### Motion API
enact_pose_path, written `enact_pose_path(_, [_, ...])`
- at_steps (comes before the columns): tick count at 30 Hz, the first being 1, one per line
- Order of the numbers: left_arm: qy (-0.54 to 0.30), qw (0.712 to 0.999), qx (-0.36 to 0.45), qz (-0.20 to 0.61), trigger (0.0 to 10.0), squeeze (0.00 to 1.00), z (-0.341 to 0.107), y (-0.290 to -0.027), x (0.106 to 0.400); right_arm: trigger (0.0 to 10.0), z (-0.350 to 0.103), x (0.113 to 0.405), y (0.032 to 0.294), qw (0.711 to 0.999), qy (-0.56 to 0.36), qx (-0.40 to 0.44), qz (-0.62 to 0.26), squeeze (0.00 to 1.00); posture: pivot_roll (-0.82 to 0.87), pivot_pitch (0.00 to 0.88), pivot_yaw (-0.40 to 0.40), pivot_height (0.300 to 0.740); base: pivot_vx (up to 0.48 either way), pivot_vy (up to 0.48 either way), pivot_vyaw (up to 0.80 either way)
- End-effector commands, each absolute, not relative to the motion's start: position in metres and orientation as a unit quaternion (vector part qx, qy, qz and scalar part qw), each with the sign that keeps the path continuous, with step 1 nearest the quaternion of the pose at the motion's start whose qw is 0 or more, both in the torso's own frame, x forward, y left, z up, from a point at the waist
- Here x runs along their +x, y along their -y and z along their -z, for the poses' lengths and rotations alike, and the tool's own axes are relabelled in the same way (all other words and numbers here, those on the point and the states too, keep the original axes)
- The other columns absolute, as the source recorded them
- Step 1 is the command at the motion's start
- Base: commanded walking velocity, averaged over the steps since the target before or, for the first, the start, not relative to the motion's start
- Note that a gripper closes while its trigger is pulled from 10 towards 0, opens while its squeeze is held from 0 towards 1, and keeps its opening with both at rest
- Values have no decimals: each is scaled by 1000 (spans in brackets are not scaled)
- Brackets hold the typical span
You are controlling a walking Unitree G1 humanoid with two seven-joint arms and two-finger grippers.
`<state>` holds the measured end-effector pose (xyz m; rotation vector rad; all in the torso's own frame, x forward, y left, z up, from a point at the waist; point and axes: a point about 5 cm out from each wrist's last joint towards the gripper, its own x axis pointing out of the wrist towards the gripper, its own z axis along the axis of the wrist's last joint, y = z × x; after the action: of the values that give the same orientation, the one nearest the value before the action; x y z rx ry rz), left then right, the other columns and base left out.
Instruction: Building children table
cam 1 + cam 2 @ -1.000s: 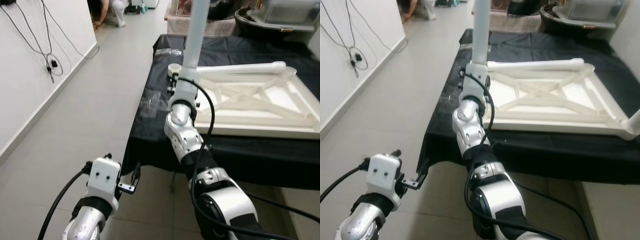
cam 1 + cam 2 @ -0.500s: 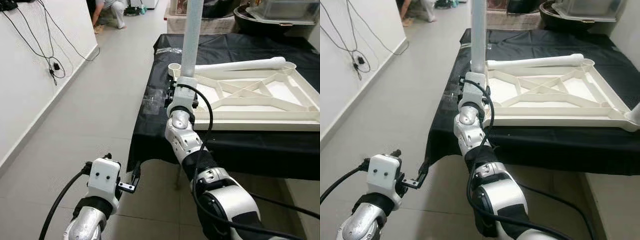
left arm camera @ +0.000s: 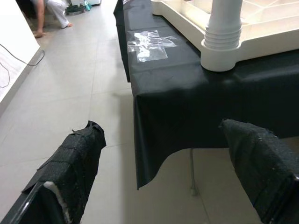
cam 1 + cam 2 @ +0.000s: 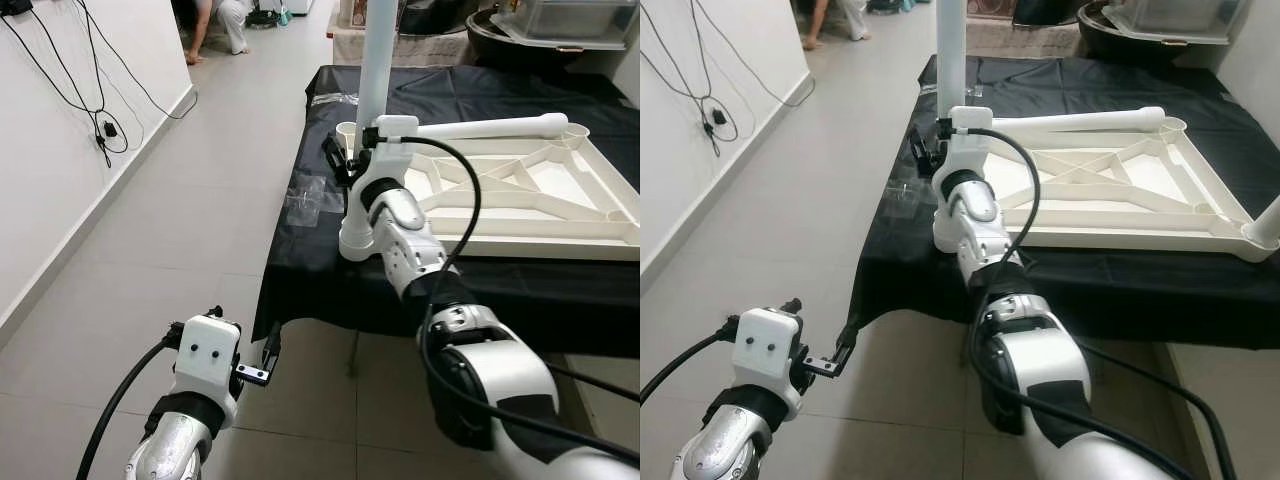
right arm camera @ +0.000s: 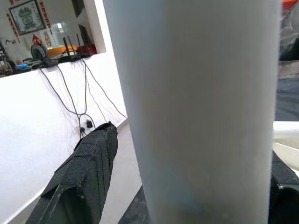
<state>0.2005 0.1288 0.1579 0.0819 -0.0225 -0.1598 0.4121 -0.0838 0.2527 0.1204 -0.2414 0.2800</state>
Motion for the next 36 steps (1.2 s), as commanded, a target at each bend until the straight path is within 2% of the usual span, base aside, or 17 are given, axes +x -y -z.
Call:
enact_pose_path(1, [7,996,46,77,10000,0,-156,-129,201,10000,-252,412,82,981,119,47,-144,0,93,135,-28,740,0,0,0])
enact_pose_path(6, [6,996,45,76,10000,0,-156,-129,201,10000,-244,412,87,980,112,55,-157,0,94,137,-31,740,0,0,0])
enact_pose_path(11, [6,997,47,65,10000,0,-156,-133,201,10000,-222,402,92,968,115,72,-212,0,95,129,-38,740,0,0,0])
enact_pose_path(15, [6,997,48,61,10000,0,-156,-135,202,10000,-219,400,96,967,117,70,-215,0,95,129,-38,740,0,0,0])
enact_pose_path(22, [16,998,55,25,10000,0,-159,-149,206,10000,-202,378,112,958,137,57,-245,0,80,116,-36,740,0,0,0])
enact_pose_path(31, [46,995,76,-42,10000,0,-174,-171,205,10000,-198,360,128,960,151,43,-230,0,77,95,-41,740,0,0,0])
enact_pose_path(36, [74,987,92,-107,10000,0,-189,-190,204,10000,-176,350,154,980,123,25,-156,0,66,48,-30,740,0,0,-480])
